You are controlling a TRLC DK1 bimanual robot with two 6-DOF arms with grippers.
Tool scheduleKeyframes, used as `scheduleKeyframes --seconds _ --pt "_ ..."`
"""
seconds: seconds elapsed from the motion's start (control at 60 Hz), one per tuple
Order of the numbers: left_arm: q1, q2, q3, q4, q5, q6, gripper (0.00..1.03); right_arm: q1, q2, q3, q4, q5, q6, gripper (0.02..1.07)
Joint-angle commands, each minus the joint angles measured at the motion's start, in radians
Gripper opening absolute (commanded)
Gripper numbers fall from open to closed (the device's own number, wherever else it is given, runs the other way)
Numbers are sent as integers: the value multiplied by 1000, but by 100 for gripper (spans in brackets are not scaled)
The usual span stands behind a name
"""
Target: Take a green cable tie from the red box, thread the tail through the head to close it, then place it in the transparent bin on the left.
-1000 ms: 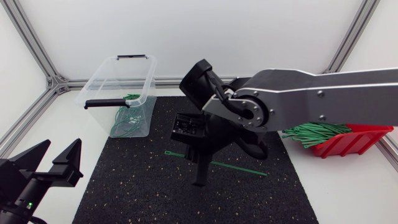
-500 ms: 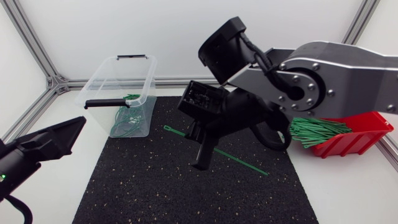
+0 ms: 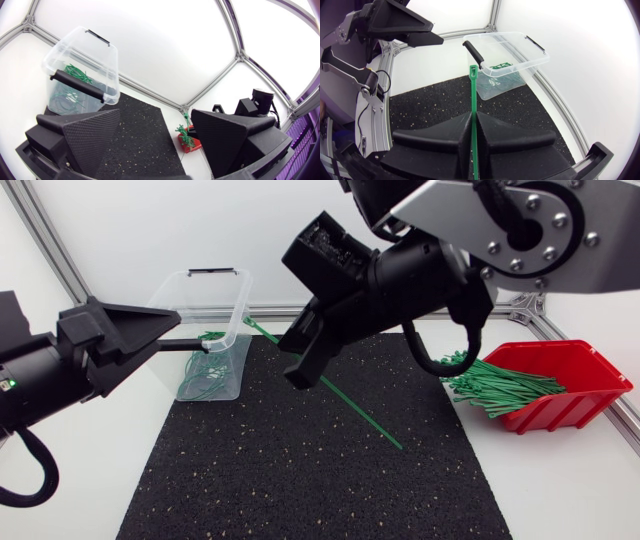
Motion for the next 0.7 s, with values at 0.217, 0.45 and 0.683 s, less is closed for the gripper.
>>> scheduleKeyframes --seconds 0.217,0.45,0.683 --pt "-117 129 99 119 10 -109 99 -37 70 112 -32 -77 93 11" --pt "-141 232 127 222 64 -145 97 -74 96 152 -25 -157 140 11" --pt "-147 295 139 298 68 -172 97 -97 134 189 -2 -220 218 11"
